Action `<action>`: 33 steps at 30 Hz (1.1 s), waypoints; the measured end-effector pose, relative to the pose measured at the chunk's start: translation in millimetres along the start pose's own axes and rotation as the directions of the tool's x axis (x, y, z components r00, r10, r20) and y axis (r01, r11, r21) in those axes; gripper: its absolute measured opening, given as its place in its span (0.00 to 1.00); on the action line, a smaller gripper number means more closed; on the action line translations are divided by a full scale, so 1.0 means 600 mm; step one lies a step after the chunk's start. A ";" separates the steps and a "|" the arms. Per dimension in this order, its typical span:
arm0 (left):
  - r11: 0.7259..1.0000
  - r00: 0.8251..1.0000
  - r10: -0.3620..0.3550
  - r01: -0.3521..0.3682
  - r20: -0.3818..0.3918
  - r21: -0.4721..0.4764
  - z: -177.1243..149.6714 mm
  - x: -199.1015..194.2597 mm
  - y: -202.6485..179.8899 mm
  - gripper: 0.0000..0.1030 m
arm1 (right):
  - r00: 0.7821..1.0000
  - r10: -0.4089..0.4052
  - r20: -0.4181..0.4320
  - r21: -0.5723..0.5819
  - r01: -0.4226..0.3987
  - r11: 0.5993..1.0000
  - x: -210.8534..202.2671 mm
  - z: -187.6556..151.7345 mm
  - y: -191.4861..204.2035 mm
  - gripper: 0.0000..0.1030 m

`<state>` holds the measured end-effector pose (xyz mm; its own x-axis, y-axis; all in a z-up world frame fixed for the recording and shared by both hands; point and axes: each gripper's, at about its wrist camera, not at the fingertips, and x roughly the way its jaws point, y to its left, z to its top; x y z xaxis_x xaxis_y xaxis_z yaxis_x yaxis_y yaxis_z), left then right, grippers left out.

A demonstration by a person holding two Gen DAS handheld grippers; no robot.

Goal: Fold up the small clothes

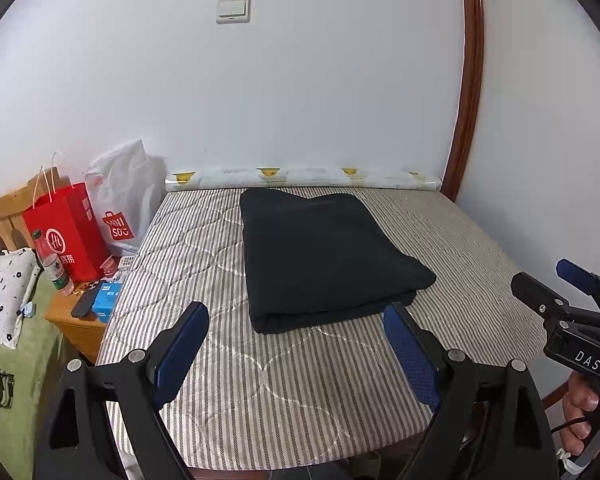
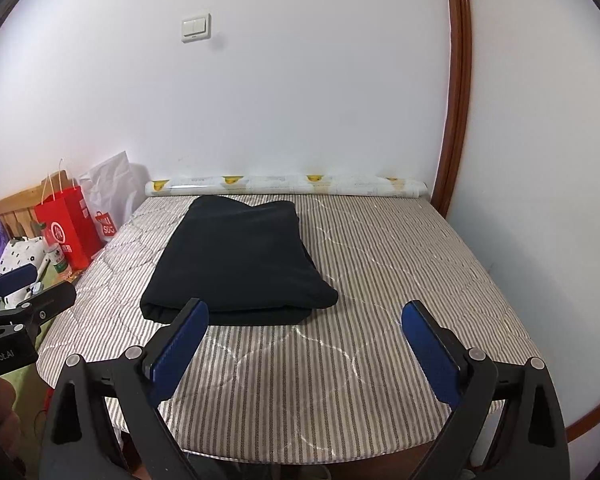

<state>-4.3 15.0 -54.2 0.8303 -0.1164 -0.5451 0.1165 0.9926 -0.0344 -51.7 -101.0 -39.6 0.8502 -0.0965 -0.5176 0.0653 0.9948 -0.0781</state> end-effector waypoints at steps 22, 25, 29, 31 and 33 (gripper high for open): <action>1.000 1.000 -0.001 0.001 0.002 -0.004 0.000 0.001 0.004 0.86 | 1.000 -0.009 -0.017 0.025 0.009 1.000 0.006 -0.007 -0.007 0.95; 1.000 1.000 0.000 0.000 0.003 -0.005 0.000 0.001 0.003 0.86 | 1.000 -0.009 -0.018 0.029 0.010 1.000 0.006 -0.008 -0.007 0.95; 1.000 1.000 0.002 -0.002 0.003 -0.003 0.000 0.000 0.003 0.86 | 1.000 -0.010 -0.015 0.029 0.010 1.000 0.006 -0.008 -0.009 0.95; 1.000 1.000 -0.001 0.001 0.004 -0.003 0.000 0.000 0.004 0.86 | 1.000 -0.012 -0.015 0.030 0.013 0.999 0.007 -0.009 -0.010 0.95; 1.000 1.000 -0.002 0.002 0.006 -0.001 0.001 -0.001 0.005 0.86 | 1.000 -0.015 -0.015 0.032 0.015 0.999 0.007 -0.010 -0.011 0.95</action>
<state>-4.2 17.7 -53.7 0.8332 -0.1184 -0.5402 0.1175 0.9924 -0.0364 -51.7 -108.3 -46.2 0.8410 -0.1119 -0.5294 0.0950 0.9937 -0.0591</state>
